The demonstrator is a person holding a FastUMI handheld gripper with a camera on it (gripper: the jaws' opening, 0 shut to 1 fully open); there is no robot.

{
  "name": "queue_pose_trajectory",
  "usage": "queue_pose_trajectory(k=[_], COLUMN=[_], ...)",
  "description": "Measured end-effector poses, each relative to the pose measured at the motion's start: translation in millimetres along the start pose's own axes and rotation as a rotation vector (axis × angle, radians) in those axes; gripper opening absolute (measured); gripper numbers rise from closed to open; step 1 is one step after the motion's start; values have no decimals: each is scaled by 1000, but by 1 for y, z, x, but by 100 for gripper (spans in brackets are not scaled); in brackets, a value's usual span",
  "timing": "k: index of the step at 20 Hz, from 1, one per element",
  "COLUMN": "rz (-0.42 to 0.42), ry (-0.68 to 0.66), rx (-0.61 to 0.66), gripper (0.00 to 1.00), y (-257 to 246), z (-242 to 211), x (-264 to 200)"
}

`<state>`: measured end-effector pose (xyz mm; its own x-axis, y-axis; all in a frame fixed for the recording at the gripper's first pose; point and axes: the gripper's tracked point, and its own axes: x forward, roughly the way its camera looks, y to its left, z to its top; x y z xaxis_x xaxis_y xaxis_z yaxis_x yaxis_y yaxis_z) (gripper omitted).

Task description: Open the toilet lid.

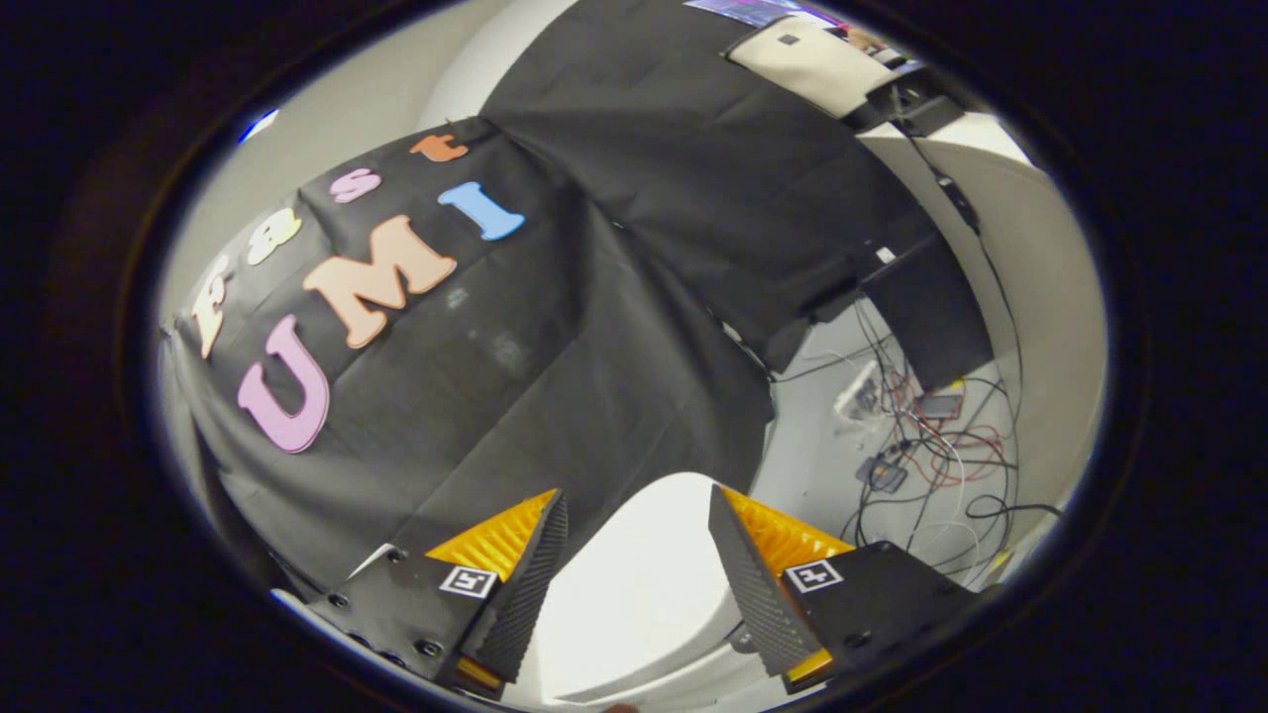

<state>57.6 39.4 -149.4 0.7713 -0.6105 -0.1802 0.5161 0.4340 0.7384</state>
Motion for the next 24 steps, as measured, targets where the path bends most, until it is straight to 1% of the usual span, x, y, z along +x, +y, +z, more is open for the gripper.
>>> queue_pose_trajectory(k=[1,3,9,12,14,18,22,24], rz=[-25,-69,-77,-87,-94,-93,-120,-151], ry=[2,43,102,95,105,103,119,139], rx=[13,-35,-102,-116,-95,-6,64,101], gripper=[90,90,90,90,90,90,90,90], y=[-9,-23,-29,-27,-26,-27,-38,-51], z=[-4,-19,-33,-40,-50,-66,-82,-93], x=[-3,-8,-19,-19,-19,-22,-20,-18])
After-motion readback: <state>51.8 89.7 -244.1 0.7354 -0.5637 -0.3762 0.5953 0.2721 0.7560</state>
